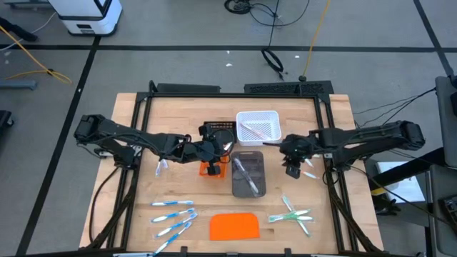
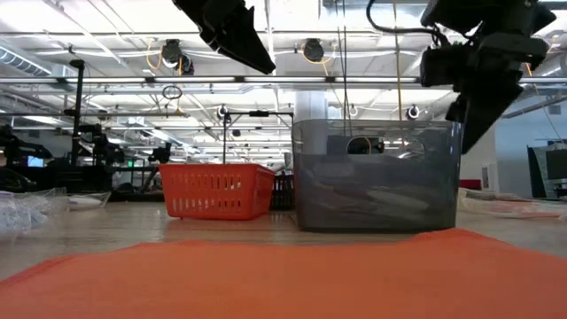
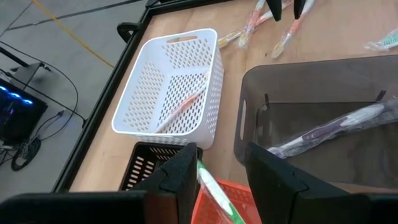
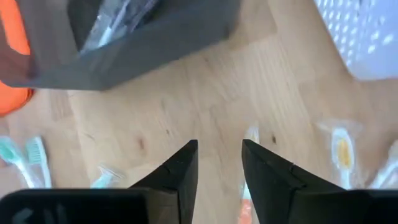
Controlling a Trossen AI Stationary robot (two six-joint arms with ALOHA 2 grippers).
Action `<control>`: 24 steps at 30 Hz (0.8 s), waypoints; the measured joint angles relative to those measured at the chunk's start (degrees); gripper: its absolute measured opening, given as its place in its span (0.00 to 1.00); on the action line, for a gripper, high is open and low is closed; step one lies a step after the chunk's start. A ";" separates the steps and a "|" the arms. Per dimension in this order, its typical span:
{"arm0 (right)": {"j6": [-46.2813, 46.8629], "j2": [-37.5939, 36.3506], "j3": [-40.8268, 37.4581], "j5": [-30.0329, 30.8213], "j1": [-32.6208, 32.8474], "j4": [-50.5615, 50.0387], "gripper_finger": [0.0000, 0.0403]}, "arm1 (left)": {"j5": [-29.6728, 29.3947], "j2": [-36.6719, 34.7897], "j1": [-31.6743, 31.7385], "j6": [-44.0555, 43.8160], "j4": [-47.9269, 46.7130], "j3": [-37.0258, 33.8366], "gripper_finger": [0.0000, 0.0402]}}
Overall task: Pick & Place Toothbrushes
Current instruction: Put the orange toothbrush into the white bin
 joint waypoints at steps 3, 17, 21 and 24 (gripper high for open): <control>0.43 0.81 -1.90 -0.02 0.00 -0.23 0.29 | 0.00 0.00 0.00 0.00 0.15 0.00 0.34; 1.95 1.91 -9.41 3.14 -0.11 5.22 0.36 | 0.00 0.00 0.00 -0.08 0.21 0.00 0.34; 1.83 1.91 -12.17 3.18 -0.11 10.37 0.42 | 0.00 0.00 0.00 -0.24 0.21 0.00 0.34; 1.59 1.90 -13.47 4.80 -0.11 11.52 0.44 | 0.00 0.00 0.00 -0.26 0.21 0.00 0.34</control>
